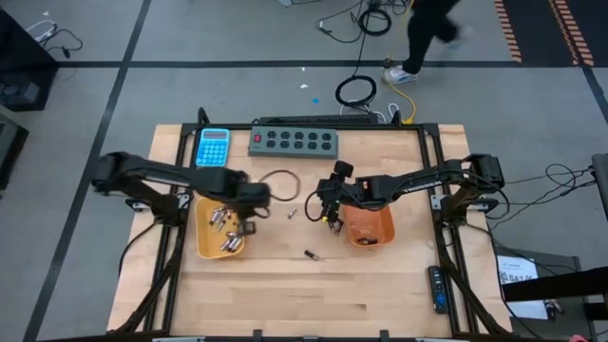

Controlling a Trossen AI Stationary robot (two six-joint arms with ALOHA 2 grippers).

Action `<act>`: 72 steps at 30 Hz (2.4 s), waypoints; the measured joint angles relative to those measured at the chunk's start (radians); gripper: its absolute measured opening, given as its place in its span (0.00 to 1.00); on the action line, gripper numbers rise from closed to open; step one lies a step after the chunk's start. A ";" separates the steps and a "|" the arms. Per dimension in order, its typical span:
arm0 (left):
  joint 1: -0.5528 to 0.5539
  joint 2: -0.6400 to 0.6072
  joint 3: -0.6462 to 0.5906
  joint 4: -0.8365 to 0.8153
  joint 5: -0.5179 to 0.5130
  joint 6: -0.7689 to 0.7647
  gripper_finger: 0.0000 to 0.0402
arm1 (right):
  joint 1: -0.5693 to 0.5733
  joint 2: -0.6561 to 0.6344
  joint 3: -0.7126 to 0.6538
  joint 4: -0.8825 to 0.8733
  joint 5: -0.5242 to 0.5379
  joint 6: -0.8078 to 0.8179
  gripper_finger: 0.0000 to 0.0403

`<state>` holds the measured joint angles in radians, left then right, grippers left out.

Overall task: Sort batteries
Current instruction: Put the silver battery into the yellow bin

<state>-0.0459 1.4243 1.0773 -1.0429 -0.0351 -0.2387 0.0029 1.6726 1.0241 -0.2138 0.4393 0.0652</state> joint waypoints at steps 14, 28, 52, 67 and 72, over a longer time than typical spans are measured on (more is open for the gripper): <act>-0.139 -0.176 -0.172 -0.010 -0.170 -0.269 0.53 | 0.021 0.000 0.000 0.011 -0.008 0.006 0.46; 0.057 0.104 -0.170 0.599 -0.051 0.077 0.53 | 0.026 0.000 0.000 0.015 -0.023 0.027 0.46; 0.091 0.425 -0.117 0.796 -0.017 0.192 0.42 | 0.026 0.000 0.000 0.006 -0.026 0.025 0.46; -0.006 0.100 -0.124 0.483 -0.090 0.070 0.06 | 0.026 0.000 -0.054 0.025 -0.021 0.064 0.46; -0.073 -0.088 -0.134 0.212 -0.077 -0.163 0.06 | 0.025 0.000 -0.054 0.049 -0.021 0.056 0.46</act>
<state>-0.1190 1.3360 0.9429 -0.8312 -0.1120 -0.4022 0.0282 1.6726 0.9699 -0.1650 0.4184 0.1210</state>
